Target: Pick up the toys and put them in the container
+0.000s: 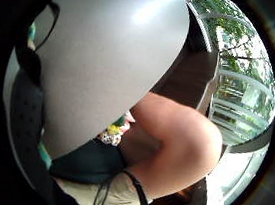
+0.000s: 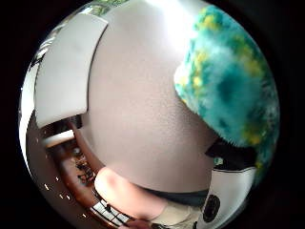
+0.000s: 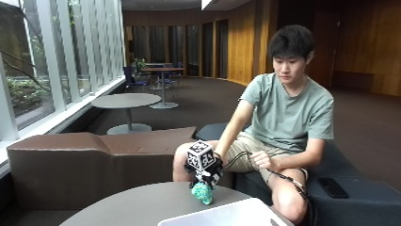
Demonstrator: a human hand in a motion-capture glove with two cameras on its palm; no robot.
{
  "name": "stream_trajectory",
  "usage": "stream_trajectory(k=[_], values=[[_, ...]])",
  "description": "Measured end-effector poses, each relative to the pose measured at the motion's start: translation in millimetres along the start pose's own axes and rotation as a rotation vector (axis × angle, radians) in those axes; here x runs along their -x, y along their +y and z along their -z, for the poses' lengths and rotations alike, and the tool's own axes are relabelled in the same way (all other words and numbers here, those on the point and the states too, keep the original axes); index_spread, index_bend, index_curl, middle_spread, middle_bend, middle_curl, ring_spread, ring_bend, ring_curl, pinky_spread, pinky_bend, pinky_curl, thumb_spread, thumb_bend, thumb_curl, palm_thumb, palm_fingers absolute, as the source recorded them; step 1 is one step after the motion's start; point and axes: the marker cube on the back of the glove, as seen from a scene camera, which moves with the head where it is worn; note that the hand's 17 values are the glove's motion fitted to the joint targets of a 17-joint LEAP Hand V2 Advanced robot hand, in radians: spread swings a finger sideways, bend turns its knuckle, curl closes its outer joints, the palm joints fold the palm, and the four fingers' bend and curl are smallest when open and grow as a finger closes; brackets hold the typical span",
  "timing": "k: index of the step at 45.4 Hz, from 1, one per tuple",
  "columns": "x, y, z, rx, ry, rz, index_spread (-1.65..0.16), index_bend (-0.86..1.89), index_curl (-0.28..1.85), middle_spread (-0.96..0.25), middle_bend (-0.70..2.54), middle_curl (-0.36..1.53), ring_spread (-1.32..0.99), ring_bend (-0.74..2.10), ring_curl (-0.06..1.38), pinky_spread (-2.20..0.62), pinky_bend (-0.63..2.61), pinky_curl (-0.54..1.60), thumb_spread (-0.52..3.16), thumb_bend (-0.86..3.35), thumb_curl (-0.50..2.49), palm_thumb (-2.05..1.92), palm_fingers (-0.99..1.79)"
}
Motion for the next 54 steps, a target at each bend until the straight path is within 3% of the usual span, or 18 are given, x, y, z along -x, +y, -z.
stream_trajectory(k=[9,29,43,54], values=[[-12.0,-4.7,86.9,0.013,-0.044,0.028,-0.12,0.1,-0.04,-0.19,1.3,0.82,-0.31,1.8,0.64,-0.36,1.59,0.47,1.26,0.34,0.65,0.69,0.68],[15.6,-8.9,312.9,-0.254,-0.032,0.081,-0.17,0.12,-0.03,-0.28,1.42,0.96,-0.33,1.82,0.72,-0.37,1.63,0.54,0.99,0.35,0.96,0.69,0.61],[58.0,-27.5,408.3,-0.38,-0.026,0.111,-0.19,0.13,-0.03,-0.32,1.41,1.01,-0.34,1.8,0.76,-0.37,1.63,0.56,0.84,0.37,1.16,0.65,0.6],[142.8,-43.5,431.9,-0.414,-0.032,0.203,-0.2,0.13,-0.03,-0.33,1.4,1.03,-0.35,1.8,0.78,-0.37,1.62,0.57,0.75,0.39,1.31,0.62,0.6]])
